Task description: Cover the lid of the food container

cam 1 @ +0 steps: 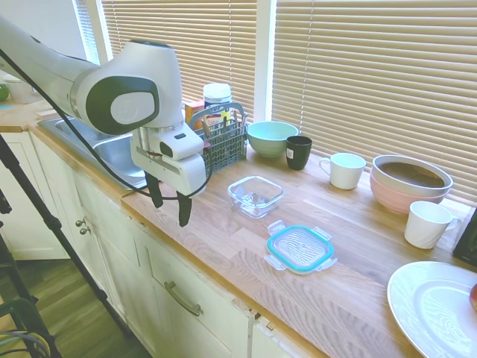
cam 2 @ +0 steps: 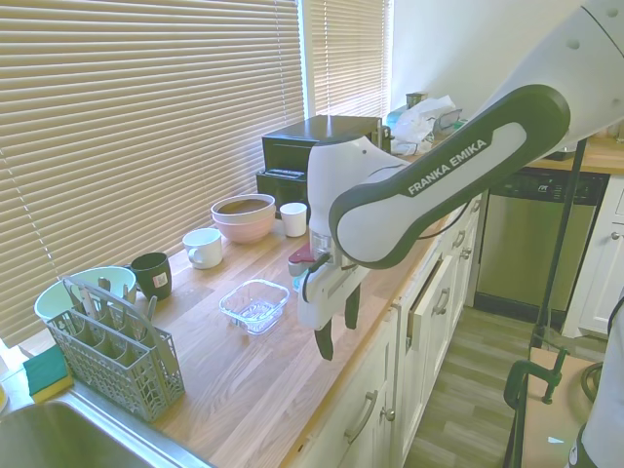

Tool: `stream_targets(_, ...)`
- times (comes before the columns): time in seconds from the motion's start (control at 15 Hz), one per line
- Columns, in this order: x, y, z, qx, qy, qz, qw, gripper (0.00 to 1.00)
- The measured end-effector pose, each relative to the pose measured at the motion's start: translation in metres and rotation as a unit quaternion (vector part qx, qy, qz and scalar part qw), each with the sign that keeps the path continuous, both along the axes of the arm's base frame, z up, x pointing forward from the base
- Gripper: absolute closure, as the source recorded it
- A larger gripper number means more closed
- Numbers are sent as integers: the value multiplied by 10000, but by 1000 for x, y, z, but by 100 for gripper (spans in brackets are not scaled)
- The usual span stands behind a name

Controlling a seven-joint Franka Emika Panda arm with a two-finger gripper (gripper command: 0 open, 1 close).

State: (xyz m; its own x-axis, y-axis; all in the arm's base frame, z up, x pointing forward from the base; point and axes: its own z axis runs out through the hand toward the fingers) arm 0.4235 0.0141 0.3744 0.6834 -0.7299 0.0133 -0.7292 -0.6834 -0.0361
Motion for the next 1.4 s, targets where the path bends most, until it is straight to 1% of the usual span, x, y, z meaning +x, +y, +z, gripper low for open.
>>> stream_targets(0.2, 0, -3, 0, -28, 0, -11, 10000, 0)
stream_targets(0.33, 2, -10, 2, -15, -20, -94, 10000, 0)
stream_targets(0.47, 3, -33, 6, 29, -39, -243, 9997, 0)
stream_targets(0.67, 8, -86, 17, 136, -74, -344, 9993, 0)
stream_targets(0.87, 11, -157, 23, 335, -78, -515, 9981, 0)
stream_targets(1.0, 22, -197, 18, 521, -105, -572, 9969, 0)
stream_targets(1.13, 34, -229, 12, 632, -133, -613, 9960, 0)
stream_targets(1.4, 55, -275, -1, 1049, -388, -400, 9929, 0)
